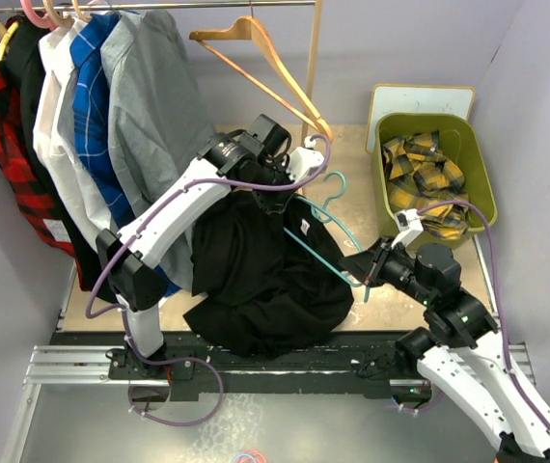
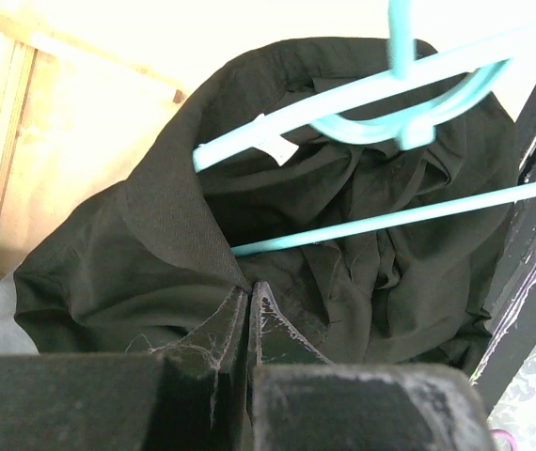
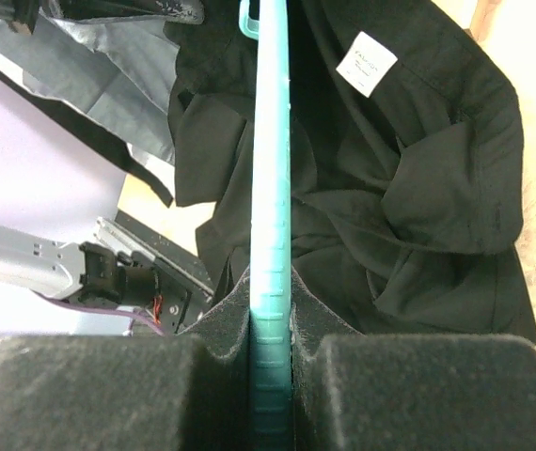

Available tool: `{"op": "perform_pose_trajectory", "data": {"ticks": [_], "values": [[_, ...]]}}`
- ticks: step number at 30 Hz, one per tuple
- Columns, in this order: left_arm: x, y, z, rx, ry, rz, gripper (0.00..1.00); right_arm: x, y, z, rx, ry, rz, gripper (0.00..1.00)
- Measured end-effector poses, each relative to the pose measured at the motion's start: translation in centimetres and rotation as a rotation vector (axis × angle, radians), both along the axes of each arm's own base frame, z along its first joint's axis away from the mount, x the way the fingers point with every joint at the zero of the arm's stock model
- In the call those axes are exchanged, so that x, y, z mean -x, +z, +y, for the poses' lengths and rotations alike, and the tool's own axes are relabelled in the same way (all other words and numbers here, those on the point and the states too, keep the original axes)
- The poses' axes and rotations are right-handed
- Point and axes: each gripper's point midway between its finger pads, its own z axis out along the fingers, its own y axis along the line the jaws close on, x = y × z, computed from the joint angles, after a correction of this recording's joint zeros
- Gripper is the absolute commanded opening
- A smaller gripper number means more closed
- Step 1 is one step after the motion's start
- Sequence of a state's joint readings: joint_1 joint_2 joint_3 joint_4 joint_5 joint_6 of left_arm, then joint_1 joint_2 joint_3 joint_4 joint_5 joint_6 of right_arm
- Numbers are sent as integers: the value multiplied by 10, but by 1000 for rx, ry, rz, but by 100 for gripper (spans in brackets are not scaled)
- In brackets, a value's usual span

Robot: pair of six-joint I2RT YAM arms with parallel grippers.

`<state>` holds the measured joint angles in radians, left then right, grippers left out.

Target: Place the shirt on the hanger

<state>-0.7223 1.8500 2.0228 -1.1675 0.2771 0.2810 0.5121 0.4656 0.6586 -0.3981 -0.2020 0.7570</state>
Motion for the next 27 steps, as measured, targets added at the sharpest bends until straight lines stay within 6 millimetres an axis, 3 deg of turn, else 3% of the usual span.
{"op": "perform_pose_trajectory", "data": {"ticks": [8, 13, 21, 27], "values": [[0, 2, -1, 6, -2, -2, 0, -24, 2, 15, -28, 2, -37, 0], [-2, 8, -4, 19, -6, -8, 0, -33, -8, 29, -34, 12, -39, 0], [5, 11, -8, 39, -29, 23, 0, -35, -16, 63, -43, 21, -62, 0], [13, 3, -10, 48, -68, 64, 0, -40, -20, 66, -77, -84, -91, 0]]}}
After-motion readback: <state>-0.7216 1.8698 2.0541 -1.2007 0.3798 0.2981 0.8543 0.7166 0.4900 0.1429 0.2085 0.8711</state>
